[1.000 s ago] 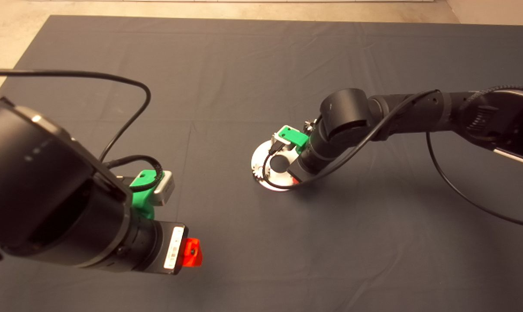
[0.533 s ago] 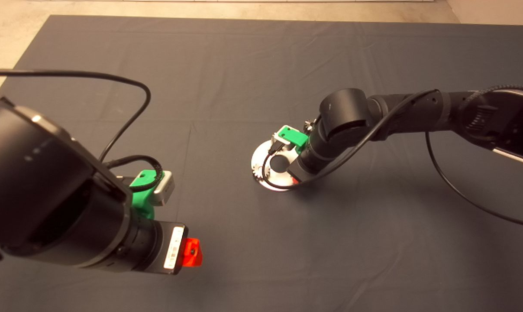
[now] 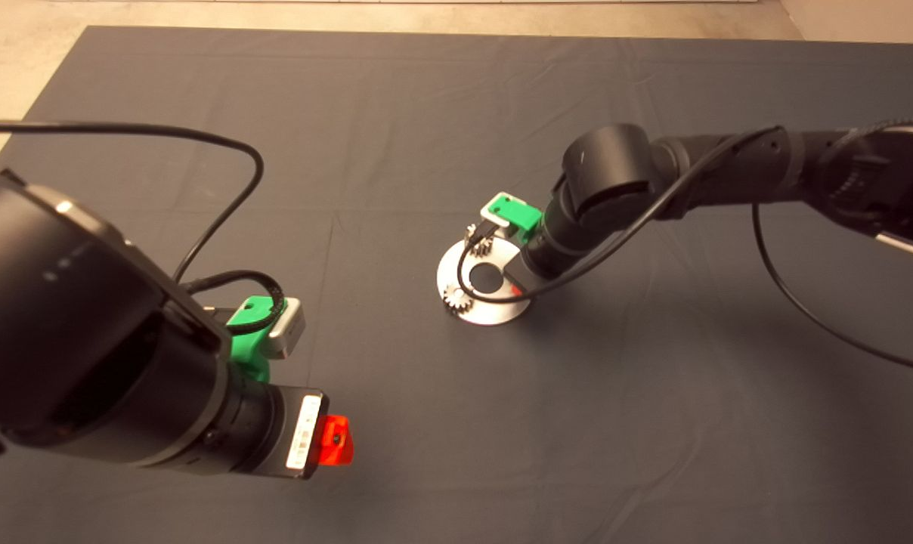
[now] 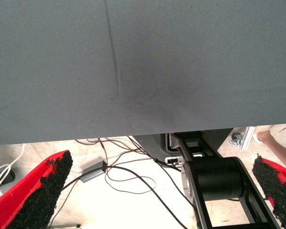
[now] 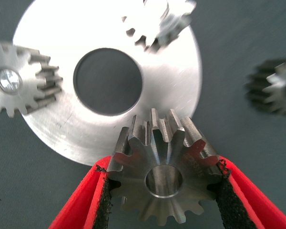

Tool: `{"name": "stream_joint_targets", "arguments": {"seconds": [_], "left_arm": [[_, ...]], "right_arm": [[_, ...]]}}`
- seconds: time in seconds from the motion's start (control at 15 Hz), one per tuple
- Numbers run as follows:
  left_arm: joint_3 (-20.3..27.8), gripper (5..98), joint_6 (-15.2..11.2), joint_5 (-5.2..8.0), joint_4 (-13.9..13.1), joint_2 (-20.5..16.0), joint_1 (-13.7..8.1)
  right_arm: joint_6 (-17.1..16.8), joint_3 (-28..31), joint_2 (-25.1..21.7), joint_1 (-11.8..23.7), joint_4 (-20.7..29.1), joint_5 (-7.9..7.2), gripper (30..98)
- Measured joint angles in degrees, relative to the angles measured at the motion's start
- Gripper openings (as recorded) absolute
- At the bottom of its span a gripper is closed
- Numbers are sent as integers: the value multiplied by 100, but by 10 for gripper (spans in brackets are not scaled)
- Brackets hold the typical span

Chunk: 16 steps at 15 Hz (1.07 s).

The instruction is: Remove an incorrectly installed larger gear and replace it with the correct smaller gear

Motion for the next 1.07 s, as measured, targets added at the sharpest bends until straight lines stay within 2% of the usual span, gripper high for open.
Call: {"name": "stream_joint_targets", "arguments": {"seconds": [0.33,0.53,0.67,0.87,1.07], "left_arm": [[0,982,0,0,-2,11,0],[0,982,-1,2,-11,11,0],[0,982,-1,2,-18,11,0],[0,982,-1,0,-21,13,0],[0,982,-2,2,-21,11,0]], "right_arm": [[154,293,-4,299,235,34,492],[173,407,-152,309,271,78,492],[226,584,-532,309,318,73,492],[254,951,-1082,309,357,-12,491],[255,1265,-1535,305,425,71,492]]}}
